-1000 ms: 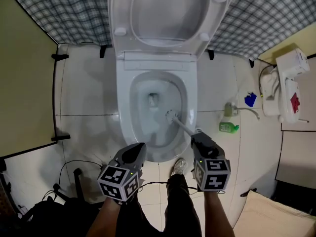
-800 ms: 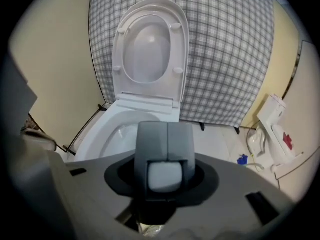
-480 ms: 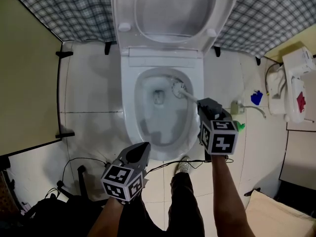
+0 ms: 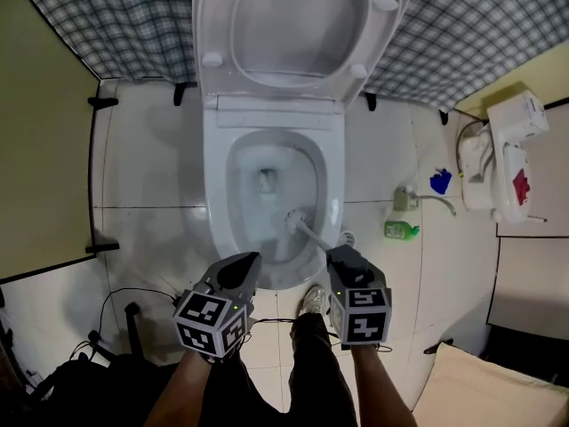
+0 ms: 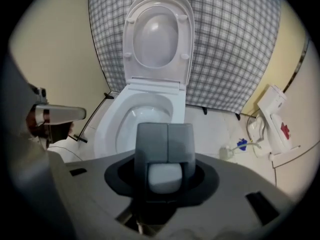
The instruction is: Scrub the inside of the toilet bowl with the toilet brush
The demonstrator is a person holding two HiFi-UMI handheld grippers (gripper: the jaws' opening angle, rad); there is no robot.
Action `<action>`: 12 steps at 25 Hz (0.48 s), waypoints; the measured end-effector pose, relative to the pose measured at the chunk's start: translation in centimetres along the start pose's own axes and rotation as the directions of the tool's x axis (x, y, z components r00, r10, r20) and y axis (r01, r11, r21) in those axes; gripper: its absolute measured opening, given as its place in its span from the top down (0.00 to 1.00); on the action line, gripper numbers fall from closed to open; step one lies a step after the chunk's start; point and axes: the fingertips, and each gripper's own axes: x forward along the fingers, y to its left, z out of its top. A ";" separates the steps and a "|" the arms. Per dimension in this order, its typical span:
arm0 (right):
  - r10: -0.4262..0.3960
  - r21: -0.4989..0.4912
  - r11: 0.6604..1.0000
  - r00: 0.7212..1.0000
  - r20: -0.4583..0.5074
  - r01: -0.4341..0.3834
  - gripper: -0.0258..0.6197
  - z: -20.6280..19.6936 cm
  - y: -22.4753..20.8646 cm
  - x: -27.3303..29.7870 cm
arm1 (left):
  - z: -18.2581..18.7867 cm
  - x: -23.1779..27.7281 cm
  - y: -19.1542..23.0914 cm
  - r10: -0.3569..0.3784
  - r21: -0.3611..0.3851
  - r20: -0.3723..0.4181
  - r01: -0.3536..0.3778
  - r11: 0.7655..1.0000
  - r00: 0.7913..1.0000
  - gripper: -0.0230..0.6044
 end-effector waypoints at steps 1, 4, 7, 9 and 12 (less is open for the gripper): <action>0.014 0.010 1.000 1.000 -0.010 -0.014 0.69 -1.1 0.8 -0.7 | -0.1 0.0 -0.2 -0.003 0.000 -0.001 0.003 1.000 1.000 0.95; 0.040 0.009 0.999 0.999 -0.024 -0.039 0.69 -3.0 2.5 -2.2 | -0.7 0.0 -0.6 -0.009 0.004 -0.014 0.009 1.000 1.000 0.95; 0.041 0.000 0.999 0.999 -0.028 -0.041 0.69 -3.2 2.6 -2.1 | -1.2 -0.1 -0.8 -0.006 0.002 -0.024 0.006 1.000 1.000 0.95; 0.024 0.003 1.000 0.999 -0.022 -0.024 0.69 -2.4 1.5 -1.4 | -1.5 -0.1 -0.9 -0.005 0.000 -0.026 0.005 1.000 1.000 0.95; -0.011 0.004 1.000 1.000 0.006 0.011 0.69 0.0 -0.5 0.2 | -1.8 -0.1 -0.7 0.003 -0.003 -0.030 -0.003 1.000 1.000 0.95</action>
